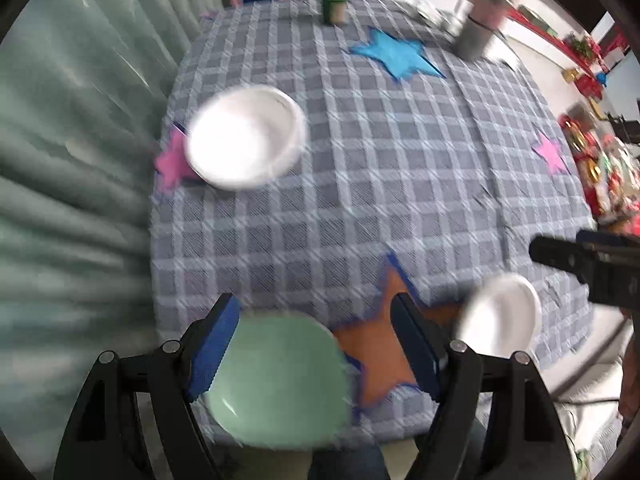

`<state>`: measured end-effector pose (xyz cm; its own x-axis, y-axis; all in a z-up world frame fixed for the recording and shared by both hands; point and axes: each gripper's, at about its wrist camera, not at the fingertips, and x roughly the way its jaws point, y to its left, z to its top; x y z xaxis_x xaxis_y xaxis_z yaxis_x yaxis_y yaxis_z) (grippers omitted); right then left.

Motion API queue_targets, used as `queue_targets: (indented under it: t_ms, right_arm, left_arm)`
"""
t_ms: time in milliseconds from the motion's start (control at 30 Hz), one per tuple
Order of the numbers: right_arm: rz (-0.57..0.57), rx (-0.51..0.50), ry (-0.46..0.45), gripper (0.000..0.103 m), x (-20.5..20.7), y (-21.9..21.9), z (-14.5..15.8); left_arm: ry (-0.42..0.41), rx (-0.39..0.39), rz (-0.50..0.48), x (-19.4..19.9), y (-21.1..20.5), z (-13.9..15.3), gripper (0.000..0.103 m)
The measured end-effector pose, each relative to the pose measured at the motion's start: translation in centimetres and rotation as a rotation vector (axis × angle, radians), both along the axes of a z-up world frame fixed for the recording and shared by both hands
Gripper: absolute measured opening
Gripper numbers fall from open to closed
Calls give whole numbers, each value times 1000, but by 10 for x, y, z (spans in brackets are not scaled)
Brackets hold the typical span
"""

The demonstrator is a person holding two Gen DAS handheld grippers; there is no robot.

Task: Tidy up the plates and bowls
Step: 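Move the left gripper to another white bowl and grasp its rim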

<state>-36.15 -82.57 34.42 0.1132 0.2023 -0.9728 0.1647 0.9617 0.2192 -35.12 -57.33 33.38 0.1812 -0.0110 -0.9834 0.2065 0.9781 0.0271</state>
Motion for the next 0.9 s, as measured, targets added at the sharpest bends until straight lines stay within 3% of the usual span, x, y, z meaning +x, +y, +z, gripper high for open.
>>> queue_targets:
  t_ms: [133,333,567,900]
  right_arm:
    - [55,-14,7,102,38,35,-15]
    - [38,0,19,102,79,63,-25]
    - [1,-13,49,102,121,92,-64]
    - [49,-22,67,101,157,128,-97]
  left_arm:
    - [-4,22,71,53,54,-13,81]
    - [9,36,134,116,115,-27,81]
    - [52,46,155,161,143,-68,81]
    - [93,84,72,205,146,-126,81]
